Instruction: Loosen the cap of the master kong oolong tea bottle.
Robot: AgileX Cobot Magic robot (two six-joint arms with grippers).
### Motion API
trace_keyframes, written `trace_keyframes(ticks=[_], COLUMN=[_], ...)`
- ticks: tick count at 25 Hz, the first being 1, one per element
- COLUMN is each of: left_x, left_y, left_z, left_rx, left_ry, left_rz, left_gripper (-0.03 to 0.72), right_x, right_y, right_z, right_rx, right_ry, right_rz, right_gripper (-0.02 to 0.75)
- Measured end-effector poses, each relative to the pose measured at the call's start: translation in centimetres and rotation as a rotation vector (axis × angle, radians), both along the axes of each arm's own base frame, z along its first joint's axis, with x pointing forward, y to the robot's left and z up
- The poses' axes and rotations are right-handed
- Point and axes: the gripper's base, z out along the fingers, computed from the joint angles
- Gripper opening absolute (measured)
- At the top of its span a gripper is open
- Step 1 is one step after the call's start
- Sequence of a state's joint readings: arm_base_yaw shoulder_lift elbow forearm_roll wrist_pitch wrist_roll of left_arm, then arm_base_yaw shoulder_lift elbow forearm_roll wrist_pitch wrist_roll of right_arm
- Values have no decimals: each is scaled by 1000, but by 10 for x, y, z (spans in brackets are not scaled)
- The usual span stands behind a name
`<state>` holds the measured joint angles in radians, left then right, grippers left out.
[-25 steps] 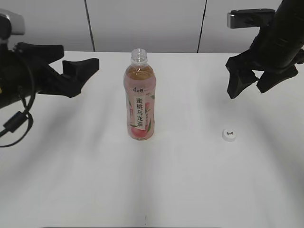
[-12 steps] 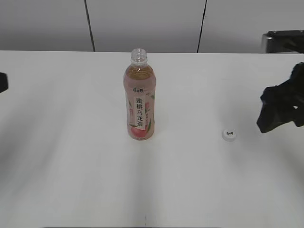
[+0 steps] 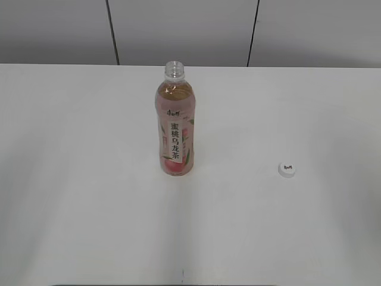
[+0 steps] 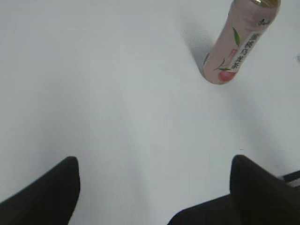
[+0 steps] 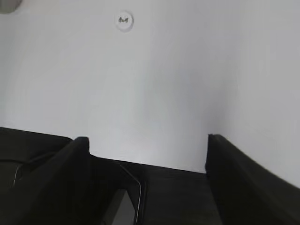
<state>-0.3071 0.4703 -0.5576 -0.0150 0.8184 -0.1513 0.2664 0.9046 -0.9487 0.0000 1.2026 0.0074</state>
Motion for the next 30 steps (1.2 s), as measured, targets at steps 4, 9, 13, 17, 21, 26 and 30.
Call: trace_keyframes(ticks=[4, 9, 13, 17, 21, 26, 30], left_x=[-17, -33, -47, -67, -87, -89, -89], left_y=[6, 11, 16, 22, 29, 29, 30], left_z=[3, 3, 3, 5, 2, 1, 0], left_rx=[70, 85, 100, 116, 100, 99, 104], left_ry=[1, -19, -79, -199, -310, -317, -315], left_rz=[-38, -52, -72, -96, -93, -93, -92], left_gripper=[585, 580, 575, 575, 575, 545, 523], right_x=[-54, -97, -124, -141, -148, -148, -148], right_y=[-16, -30, -38, -43, -45, -45, -45], right_z=[3, -20, -47, -68, -67, -66, -66], right_rx=[45, 50, 28, 51, 65, 67, 67], right_ry=[-144, -242, -333, -494, -565, -571, -574], right_rz=[-25, -35, -2, 16, 14, 15, 15], right_gripper=[579, 579, 579, 579, 579, 579, 579])
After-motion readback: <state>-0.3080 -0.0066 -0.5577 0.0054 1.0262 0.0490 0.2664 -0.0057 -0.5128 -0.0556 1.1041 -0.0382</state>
